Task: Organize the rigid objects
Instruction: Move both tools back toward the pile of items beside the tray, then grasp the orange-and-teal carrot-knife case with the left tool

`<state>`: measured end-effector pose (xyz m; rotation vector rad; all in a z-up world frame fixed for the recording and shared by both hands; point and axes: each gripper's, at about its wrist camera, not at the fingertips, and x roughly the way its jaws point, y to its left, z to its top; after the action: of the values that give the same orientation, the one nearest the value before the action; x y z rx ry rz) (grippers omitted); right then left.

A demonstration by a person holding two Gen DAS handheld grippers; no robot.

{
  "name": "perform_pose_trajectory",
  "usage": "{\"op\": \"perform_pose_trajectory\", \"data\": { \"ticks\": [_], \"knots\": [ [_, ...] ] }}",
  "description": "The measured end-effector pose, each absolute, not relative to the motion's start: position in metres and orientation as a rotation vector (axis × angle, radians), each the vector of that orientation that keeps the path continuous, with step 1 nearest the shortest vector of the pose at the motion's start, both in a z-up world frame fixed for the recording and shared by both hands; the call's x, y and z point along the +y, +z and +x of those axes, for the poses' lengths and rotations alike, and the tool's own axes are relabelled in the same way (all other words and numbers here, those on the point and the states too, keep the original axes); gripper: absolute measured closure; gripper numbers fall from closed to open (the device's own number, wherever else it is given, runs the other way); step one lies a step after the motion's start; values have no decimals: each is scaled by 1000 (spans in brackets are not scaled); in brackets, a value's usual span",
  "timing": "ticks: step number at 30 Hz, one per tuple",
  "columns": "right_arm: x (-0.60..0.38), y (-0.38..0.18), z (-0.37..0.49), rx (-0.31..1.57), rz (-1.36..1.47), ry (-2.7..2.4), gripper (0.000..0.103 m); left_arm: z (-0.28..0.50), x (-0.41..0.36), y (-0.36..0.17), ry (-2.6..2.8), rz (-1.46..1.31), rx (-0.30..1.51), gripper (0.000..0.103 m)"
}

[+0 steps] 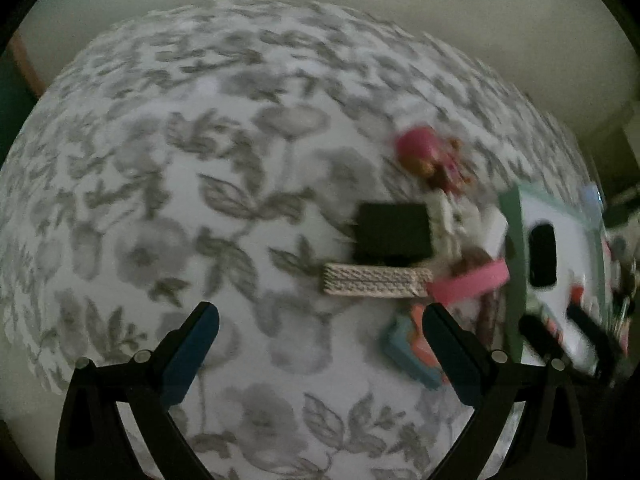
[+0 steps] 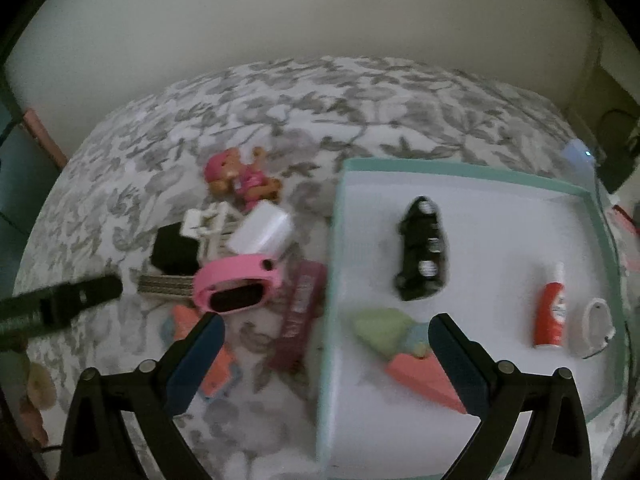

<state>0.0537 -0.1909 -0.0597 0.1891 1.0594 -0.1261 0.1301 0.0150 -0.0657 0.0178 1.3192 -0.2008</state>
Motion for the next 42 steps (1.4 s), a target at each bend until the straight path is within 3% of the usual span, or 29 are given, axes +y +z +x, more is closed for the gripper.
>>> {"op": "perform_pose_trajectory", "data": {
  "ticks": [8,23,26,30,35,42],
  "knots": [
    [-236,-57,47,1056,266,-277,0,120,-18,-79,-328,146,1380,2],
    [-246,-59,45,1057,319,-294,0,92,-80,-96,-488,470,1333,3],
    [-246,-60,45,1061,322,-294,0,86,-97,-103,-503,520,1323,6],
    [-247,-61,45,1065,323,-291,0,78,-110,-110,-542,545,1327,23],
    [-248,-62,45,1070,327,-293,0,75,-118,-115,-545,561,1333,30],
    [-242,-61,49,1067,335,-257,0,89,-100,-112,-490,467,1355,30]
  ]
}}
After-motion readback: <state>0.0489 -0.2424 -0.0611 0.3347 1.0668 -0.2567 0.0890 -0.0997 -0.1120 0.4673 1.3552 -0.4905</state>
